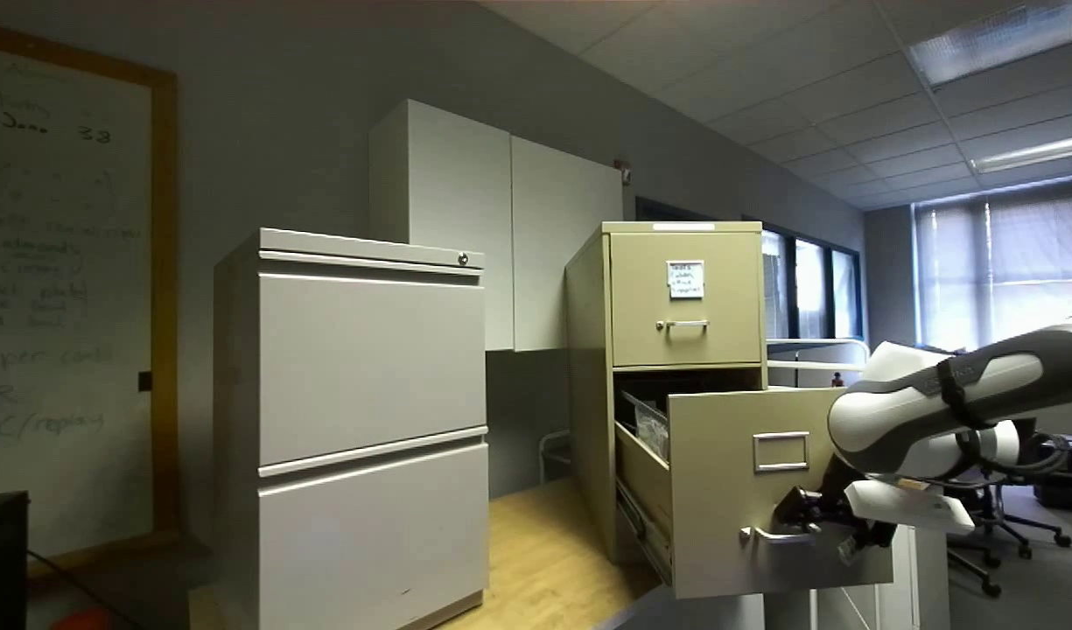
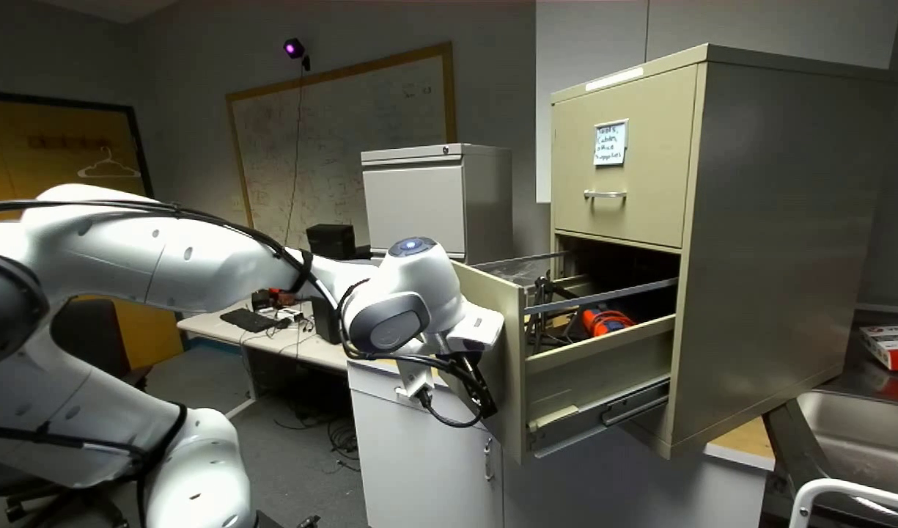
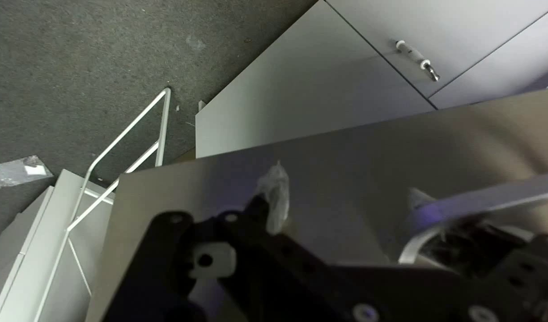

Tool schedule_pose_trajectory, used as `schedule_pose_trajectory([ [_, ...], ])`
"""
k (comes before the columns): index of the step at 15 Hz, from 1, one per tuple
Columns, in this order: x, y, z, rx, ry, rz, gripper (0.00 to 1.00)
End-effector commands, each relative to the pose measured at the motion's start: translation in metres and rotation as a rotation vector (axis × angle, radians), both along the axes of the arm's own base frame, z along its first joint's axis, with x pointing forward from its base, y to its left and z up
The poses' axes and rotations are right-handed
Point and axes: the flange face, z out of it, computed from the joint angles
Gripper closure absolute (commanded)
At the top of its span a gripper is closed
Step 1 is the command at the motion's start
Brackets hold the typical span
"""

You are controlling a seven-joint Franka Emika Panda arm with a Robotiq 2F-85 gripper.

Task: Pull open the bottom drawer on the right filing cabinet

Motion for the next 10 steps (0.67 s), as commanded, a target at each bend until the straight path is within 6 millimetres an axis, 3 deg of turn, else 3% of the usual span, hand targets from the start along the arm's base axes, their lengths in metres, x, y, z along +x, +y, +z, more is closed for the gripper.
schedule_pose_trajectory([
  [1,-0.010,0.004,-0.005,-0.051,0.010,-0.006,0.00],
  [6,-0.028,0.007,0.027,-0.121,-0.150,0.009,0.00],
  [10,-0.047,0.012,0.049,-0.158,-0.172,-0.017,0.00],
])
